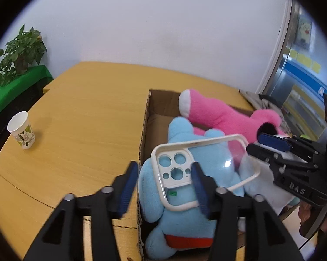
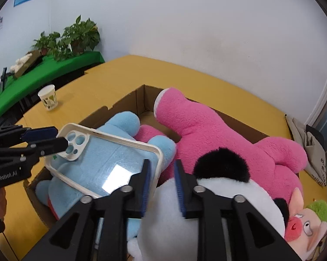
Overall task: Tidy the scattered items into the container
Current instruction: 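Carry the phone case over the box, lower it onto the blue plush, open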
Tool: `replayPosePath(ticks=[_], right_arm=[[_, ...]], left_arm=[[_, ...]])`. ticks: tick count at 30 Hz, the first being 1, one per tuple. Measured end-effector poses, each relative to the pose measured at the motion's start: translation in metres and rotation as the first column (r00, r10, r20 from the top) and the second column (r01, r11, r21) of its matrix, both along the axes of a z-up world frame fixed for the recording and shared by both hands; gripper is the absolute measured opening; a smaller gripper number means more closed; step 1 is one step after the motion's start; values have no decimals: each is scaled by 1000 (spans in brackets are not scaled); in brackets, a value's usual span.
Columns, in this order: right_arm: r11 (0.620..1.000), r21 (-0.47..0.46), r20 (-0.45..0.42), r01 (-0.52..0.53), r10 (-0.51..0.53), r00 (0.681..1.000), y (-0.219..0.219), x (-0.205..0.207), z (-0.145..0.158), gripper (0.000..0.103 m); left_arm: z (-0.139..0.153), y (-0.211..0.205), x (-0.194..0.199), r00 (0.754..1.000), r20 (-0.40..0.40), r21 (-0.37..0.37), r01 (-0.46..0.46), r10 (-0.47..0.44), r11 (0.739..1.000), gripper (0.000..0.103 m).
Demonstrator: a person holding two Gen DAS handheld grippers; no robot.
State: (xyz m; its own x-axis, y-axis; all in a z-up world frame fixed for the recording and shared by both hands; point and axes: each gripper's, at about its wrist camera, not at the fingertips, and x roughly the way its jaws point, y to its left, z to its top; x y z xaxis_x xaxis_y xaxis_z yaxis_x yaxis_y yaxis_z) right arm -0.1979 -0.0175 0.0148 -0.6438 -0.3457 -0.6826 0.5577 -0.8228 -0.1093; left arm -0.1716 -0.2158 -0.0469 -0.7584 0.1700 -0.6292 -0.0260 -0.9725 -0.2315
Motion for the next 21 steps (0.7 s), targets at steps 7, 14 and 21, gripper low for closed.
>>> replayPosePath(ticks=[7,14,21], right_arm=[[995,-85,-121,44,-54,991,49,40,35,96],[971,-185,-143,153,-181,973,128,104,42,103],[940,-180,-75,290,-307,949,181,171,-2,103]], left_arm=[[40,2,56,992,-111,-48,-68,62,997,75],[42,79,123,984,-173,-165,16,-45,986,81],[-6,149,159,991,-115,-147,54,-71,988,81]])
